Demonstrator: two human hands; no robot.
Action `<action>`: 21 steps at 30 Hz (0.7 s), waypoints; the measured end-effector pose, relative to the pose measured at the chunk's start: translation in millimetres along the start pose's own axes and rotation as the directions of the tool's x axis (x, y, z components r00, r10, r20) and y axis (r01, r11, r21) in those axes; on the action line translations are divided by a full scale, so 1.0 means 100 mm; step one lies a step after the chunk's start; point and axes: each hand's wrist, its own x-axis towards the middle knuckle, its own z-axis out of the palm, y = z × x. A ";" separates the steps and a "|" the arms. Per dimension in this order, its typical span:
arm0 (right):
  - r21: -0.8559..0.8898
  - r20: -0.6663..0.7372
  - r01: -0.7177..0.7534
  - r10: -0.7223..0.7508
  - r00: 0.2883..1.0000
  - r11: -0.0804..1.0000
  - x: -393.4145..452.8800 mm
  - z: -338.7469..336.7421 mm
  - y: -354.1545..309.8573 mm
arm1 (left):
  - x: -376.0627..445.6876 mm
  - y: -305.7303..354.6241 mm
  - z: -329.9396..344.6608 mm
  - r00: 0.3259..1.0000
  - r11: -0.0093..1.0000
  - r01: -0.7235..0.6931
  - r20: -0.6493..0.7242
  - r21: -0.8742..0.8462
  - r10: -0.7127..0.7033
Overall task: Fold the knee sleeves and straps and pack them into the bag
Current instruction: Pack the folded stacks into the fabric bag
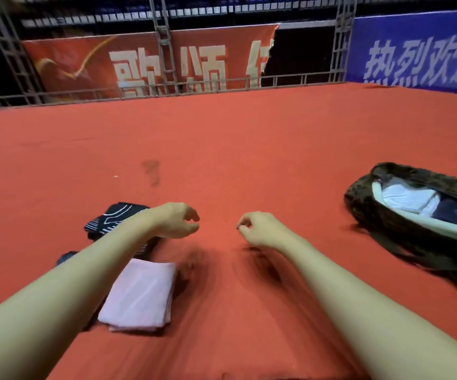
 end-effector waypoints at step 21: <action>0.066 0.510 -0.003 -0.031 0.860 0.998 0.23 1.03 -1.17 | -0.58 -1.04 0.48 0.955 0.996 0.019 0.294 0.083 -0.043</action>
